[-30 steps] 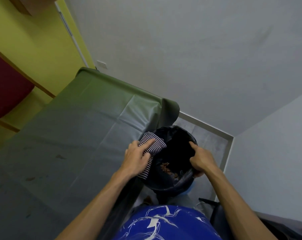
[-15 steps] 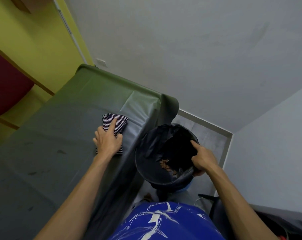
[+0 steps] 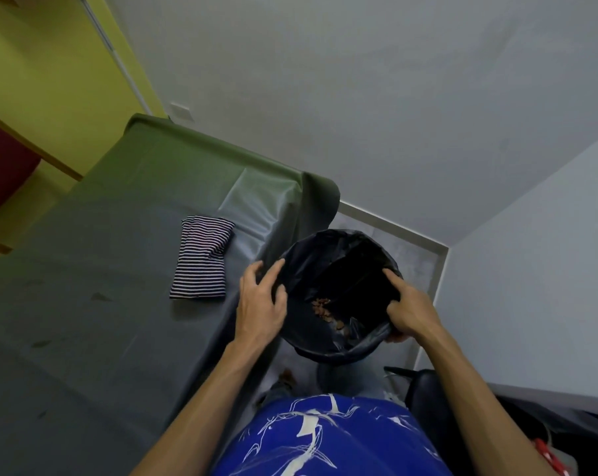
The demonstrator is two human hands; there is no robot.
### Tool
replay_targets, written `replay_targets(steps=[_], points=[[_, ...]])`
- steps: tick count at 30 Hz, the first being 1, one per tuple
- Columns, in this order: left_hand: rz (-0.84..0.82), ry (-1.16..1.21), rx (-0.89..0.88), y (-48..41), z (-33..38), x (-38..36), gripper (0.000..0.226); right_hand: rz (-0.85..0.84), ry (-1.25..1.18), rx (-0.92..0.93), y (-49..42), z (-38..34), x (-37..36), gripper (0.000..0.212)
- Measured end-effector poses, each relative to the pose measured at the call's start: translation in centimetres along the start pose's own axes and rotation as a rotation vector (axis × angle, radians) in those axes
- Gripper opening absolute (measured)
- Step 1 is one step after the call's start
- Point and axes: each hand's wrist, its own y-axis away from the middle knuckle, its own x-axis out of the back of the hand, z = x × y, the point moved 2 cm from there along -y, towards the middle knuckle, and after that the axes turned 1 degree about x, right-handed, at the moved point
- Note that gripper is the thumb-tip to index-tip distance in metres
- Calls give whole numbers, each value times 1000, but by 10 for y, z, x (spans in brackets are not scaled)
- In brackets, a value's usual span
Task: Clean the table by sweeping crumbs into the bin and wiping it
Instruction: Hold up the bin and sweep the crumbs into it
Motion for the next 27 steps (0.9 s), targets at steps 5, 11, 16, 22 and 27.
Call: replay_targets(steps=[5,11,16,22,27], points=[[-225,39,220,-3,-8,-22,57,-11,6,67,-15,5,14,76],[-438,72,364,-21,9,-52,66,-25,33,120,-45,12,41,75],[-435,66,392,-33,27,-79,71,-52,63,133,-85,30,46,75],[-379,64,450,-54,25,-117,81,-84,100,185,-140,50,30,69],[-356,52,503,-67,-6,-160,93,-105,112,156,-189,78,-12,77]])
